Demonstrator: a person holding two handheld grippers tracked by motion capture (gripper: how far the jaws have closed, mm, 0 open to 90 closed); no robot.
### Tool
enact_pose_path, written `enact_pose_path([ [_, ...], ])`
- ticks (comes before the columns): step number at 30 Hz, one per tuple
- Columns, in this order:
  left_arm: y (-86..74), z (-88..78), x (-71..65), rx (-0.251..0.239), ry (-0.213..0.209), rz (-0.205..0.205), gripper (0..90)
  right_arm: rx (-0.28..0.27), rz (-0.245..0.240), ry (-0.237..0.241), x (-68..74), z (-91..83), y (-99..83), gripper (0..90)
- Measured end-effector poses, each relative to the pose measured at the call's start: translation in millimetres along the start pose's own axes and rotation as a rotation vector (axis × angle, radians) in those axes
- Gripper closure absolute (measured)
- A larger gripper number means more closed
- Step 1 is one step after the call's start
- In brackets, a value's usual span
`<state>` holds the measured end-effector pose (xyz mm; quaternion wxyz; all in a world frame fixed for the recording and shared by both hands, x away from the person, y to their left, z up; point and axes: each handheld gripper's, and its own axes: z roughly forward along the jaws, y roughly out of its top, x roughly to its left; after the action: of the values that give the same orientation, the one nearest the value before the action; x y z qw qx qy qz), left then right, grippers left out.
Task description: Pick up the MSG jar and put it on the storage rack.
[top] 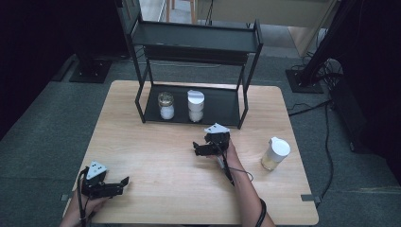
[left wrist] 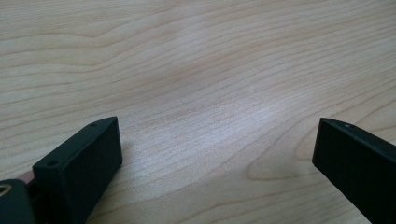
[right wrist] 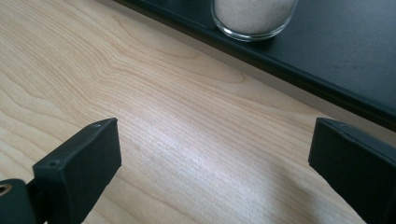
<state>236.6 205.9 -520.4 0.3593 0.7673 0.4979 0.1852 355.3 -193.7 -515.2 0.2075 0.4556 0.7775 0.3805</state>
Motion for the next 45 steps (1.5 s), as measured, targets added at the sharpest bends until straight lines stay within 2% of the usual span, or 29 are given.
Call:
enact_pose_path([
  [2, 0.0, -0.1, 0.1, 0.000, -0.001, -0.001, 1.6, 0.002, 0.000, 0.002, 0.2, -1.5, -2.5, 2.1],
  [7, 0.0, 0.0, 0.1, 0.000, -0.001, 0.000, 1.6, -0.001, -0.037, 0.026, 3.7, -7.0, -8.0, 2.0],
  [16, 0.0, 0.0, 0.0, 0.000, 0.000, 0.000, 1.7, -0.011, -0.059, 0.048, 10.6, -13.9, -16.4, 0.8],
  [22, -0.1, 0.0, 0.0, -0.001, 0.001, -0.002, 1.6, -0.011, -0.067, 0.102, 13.6, -18.1, -19.6, 0.9],
  [26, 0.0, 0.0, -0.1, 0.000, 0.002, -0.002, 1.6, -0.019, -0.069, 0.086, 15.7, -20.7, -21.9, 0.8],
  [29, 0.0, 0.0, -0.1, 0.000, 0.004, -0.002, 1.7, -0.036, -0.050, 0.076, 15.8, -22.4, -24.0, 1.0],
  [35, -0.1, 0.0, 0.1, -0.001, 0.005, -0.005, 1.6, -0.060, -0.049, 0.056, 19.3, -27.2, -28.0, 4.7],
  [41, -0.1, 0.0, -0.1, -0.001, 0.006, -0.004, 1.7, -0.061, -0.044, 0.027, 19.8, -29.5, -30.9, 8.0],
  [45, -0.1, 0.0, 0.0, -0.001, 0.007, -0.005, 1.7, -0.046, -0.069, 0.046, 21.7, -31.6, -33.9, 8.3],
])
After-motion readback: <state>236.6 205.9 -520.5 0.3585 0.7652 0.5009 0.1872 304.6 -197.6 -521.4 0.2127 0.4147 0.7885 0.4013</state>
